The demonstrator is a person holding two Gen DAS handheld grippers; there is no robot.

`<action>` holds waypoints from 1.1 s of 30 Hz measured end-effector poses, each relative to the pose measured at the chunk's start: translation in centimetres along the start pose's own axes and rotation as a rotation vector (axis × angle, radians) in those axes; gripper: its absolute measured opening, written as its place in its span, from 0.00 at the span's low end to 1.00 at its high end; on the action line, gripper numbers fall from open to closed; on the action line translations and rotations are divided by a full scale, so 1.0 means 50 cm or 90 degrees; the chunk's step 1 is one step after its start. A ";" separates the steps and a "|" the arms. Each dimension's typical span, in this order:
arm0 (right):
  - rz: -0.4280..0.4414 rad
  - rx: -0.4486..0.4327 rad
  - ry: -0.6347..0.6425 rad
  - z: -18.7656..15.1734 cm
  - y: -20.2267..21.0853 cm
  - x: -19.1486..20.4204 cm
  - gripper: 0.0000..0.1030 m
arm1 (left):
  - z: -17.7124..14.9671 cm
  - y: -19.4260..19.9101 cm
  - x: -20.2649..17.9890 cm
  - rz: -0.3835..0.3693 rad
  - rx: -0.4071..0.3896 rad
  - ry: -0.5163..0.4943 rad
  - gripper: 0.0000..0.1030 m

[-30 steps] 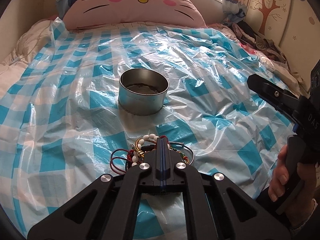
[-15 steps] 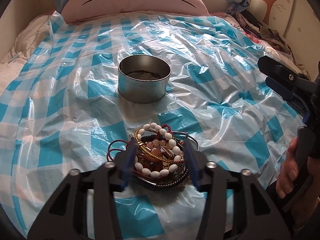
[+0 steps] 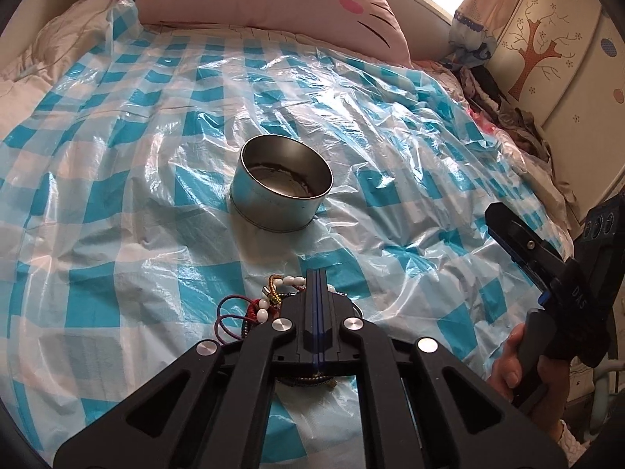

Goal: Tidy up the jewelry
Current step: 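Grasp the gold bangle with the left gripper and lift it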

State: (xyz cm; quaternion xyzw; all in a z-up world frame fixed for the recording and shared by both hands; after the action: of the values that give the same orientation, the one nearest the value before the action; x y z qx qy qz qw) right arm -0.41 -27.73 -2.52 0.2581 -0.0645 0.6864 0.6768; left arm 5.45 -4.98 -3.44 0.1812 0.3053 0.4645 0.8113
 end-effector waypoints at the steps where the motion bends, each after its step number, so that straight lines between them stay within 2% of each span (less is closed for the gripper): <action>1: 0.000 0.000 0.001 0.002 0.000 -0.002 0.93 | -0.001 0.002 0.007 -0.001 0.006 0.010 0.00; 4: 0.001 0.002 -0.001 0.001 -0.001 -0.002 0.93 | -0.016 -0.007 0.014 0.004 0.042 0.014 0.03; 6: 0.001 0.003 -0.001 -0.001 -0.002 0.000 0.93 | -0.032 -0.019 0.005 0.009 0.060 0.000 0.15; 8: 0.001 0.003 -0.002 -0.002 -0.002 0.001 0.93 | -0.044 -0.034 -0.007 0.022 0.069 -0.013 0.36; 9: 0.002 0.003 -0.003 0.000 -0.002 -0.001 0.93 | -0.049 -0.042 -0.012 0.027 0.074 -0.015 0.36; 11: 0.001 0.003 -0.004 0.000 -0.002 -0.002 0.93 | -0.057 -0.058 -0.020 0.037 0.083 -0.018 0.32; 12: 0.001 0.003 -0.004 -0.002 -0.002 0.000 0.93 | -0.058 -0.061 -0.024 0.052 0.074 -0.025 0.25; 13: 0.001 0.004 -0.005 -0.001 -0.002 -0.001 0.93 | -0.056 -0.062 -0.025 0.050 0.072 -0.026 0.09; 14: 0.001 0.004 -0.007 -0.003 -0.002 0.000 0.93 | -0.052 -0.060 -0.026 0.035 0.071 -0.016 0.03; 19: 0.002 0.004 -0.010 -0.004 -0.002 0.000 0.93 | 0.001 -0.015 -0.020 -0.026 0.005 0.038 0.03; 24: 0.018 0.017 -0.011 -0.006 -0.007 0.001 0.93 | 0.061 0.051 -0.005 -0.060 -0.105 0.085 0.03; 26: 0.047 0.042 -0.008 -0.016 -0.018 0.015 0.93 | 0.080 0.075 0.013 -0.039 -0.153 0.106 0.03; 29: 0.111 0.093 -0.007 -0.031 -0.041 0.034 0.93 | 0.095 0.082 0.042 0.017 -0.194 0.117 0.03; 33: 0.213 0.203 -0.049 -0.060 -0.113 0.056 0.93 | 0.090 0.050 0.080 0.051 -0.197 0.138 0.03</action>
State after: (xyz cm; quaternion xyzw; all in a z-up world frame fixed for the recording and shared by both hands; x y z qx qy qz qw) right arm 4.39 -23.51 -5.33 0.3736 -0.0226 0.7800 0.5015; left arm 8.37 -0.32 0.06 0.0151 0.3082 0.5548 0.7726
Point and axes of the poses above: each gripper's, at about its wrist camera, not at the fingertips, and y roughly against the way its jaws point, x to its left, z to its top, the point moved 1 cm from there along -y, roughly the way its jaws point, and after that the axes turned 14 degrees about -x, right-handed, at the moved point
